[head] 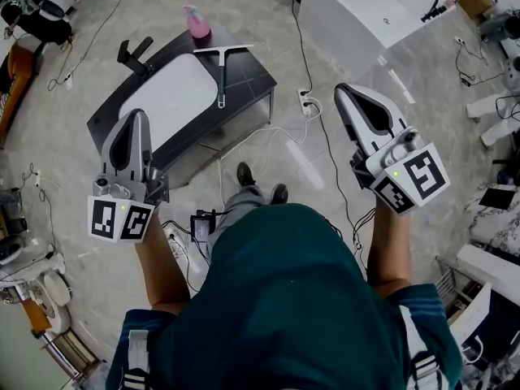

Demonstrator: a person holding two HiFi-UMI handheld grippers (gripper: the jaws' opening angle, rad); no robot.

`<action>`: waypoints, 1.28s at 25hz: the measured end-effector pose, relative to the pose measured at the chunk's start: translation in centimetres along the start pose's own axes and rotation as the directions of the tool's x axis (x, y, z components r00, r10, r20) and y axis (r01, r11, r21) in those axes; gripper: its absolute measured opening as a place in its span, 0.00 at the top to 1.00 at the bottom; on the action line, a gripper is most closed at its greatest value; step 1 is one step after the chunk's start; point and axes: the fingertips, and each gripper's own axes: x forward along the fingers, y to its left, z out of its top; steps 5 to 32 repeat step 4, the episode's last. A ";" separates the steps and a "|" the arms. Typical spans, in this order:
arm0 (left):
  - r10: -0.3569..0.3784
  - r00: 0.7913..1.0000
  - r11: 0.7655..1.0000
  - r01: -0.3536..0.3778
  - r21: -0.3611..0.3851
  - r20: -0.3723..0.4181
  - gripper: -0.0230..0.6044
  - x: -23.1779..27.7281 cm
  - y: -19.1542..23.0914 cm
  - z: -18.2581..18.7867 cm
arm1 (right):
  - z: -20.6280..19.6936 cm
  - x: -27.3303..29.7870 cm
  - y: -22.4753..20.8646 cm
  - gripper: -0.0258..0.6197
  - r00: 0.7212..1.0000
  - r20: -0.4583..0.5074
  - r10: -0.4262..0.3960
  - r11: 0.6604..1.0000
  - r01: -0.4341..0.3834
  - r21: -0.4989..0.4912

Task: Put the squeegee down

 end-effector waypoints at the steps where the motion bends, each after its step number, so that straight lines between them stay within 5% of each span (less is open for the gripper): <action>1: 0.002 1.000 1.000 -0.002 0.001 0.000 0.96 -0.1 -0.2 0.0 | -0.2 -0.2 0.0 0.96 1.000 -0.002 0.001 1.000 -0.001 0.001; 32: 0.005 1.000 1.000 -0.005 0.003 0.000 0.96 -0.4 -0.8 0.0 | -0.6 -0.7 0.0 0.96 1.000 -0.006 0.002 1.000 -0.002 0.004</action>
